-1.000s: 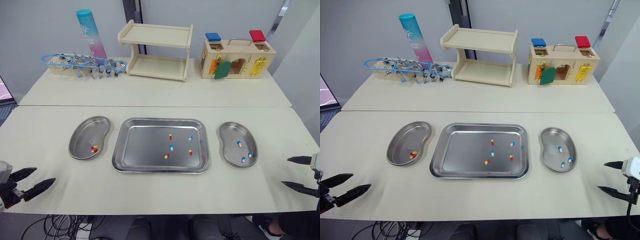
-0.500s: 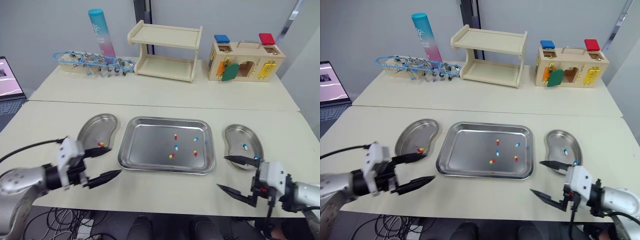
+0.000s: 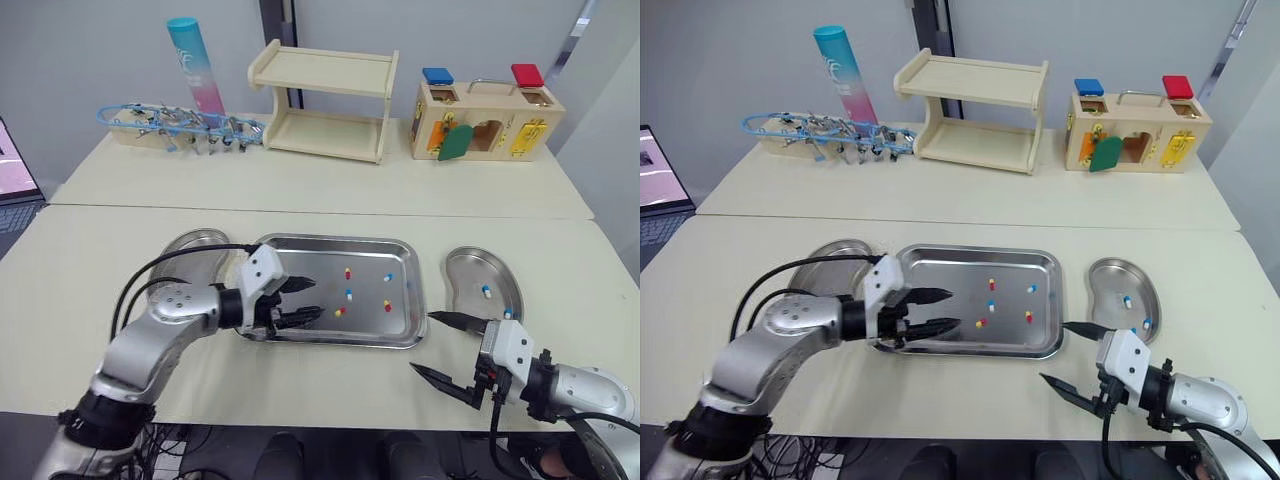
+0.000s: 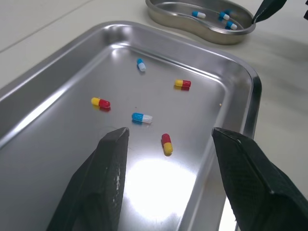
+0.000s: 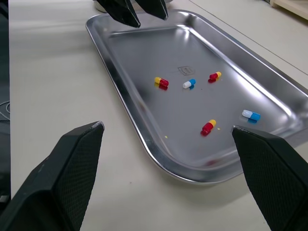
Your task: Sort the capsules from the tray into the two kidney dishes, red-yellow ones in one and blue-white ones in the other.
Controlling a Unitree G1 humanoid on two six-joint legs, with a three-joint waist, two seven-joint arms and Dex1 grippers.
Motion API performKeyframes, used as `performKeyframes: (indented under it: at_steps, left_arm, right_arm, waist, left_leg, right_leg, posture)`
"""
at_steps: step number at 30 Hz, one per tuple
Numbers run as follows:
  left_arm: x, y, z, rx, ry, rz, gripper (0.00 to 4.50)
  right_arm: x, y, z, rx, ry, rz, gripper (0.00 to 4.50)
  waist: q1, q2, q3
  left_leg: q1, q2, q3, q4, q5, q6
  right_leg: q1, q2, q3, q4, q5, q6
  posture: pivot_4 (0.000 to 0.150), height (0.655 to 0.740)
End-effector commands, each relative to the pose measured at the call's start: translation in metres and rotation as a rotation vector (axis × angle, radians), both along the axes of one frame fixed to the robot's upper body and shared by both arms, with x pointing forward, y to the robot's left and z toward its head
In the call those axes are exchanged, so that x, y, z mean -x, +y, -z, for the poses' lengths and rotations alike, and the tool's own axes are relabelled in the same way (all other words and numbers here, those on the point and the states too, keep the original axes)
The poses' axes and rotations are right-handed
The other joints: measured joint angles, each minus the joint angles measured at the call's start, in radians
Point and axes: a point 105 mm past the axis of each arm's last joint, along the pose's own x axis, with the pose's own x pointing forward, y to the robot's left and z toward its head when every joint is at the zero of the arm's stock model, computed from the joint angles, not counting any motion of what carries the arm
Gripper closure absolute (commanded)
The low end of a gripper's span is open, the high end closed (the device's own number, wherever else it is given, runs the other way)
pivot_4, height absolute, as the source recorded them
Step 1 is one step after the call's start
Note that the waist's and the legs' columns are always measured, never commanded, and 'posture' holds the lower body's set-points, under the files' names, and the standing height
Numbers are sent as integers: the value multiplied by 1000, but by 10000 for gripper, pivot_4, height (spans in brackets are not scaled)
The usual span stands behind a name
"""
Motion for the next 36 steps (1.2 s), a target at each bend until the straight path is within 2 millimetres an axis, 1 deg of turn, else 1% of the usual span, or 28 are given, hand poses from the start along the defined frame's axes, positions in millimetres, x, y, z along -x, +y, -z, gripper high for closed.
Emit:
performKeyframes:
  at_steps: [1, 6, 12, 27, 30, 36]
  left_arm:
    - [-1, -12, 8, -43, -5, 32, 15200]
    - [-6, -20, 16, -107, -22, 44, 15200]
    - [-7, -25, 24, -127, -7, 42, 15200]
    - [-17, -29, 37, -180, 11, 29, 15200]
    - [-15, -31, 39, -189, 14, 52, 20588]
    - [-13, -32, 44, -214, 2, 74, 39687]
  right_arm:
    - [2, 6, -7, -13, -34, -5, 0]
    - [3, 9, -5, -18, -31, 6, 0]
    - [5, 11, -3, -22, -28, 11, 0]
    - [4, 15, -3, -28, -18, 11, 0]
    - [4, 15, -4, -28, -19, 15, 0]
    - [3, 16, -5, -28, -16, 17, 0]
  waist:
    - [-2, 0, 0]
    - [0, 0, 0]
    - [0, 0, 0]
    - [0, 0, 0]
    - [1, 0, 0]
    - [0, 0, 0]
  left_leg:
    - [0, 0, 0, 0, 0, 0]
    - [0, 0, 0, 0, 0, 0]
    - [0, 0, 0, 0, 0, 0]
    - [0, 0, 0, 1, 0, 0]
    - [0, 0, 0, 1, 0, 0]
    - [0, 0, 0, 1, 0, 0]
  right_leg:
    - [0, 0, 0, 0, 0, 0]
    - [0, 0, 0, 1, 0, 0]
    - [0, 0, 0, 1, 0, 0]
    - [0, 0, 0, 1, 0, 0]
    - [0, 0, 0, 1, 0, 0]
    - [0, 0, 0, 1, 0, 0]
  posture:
    - [1500, 7400]
    - [1500, 7400]
    - [1500, 7400]
    - [1500, 7400]
    - [1500, 7400]
    - [1500, 7400]
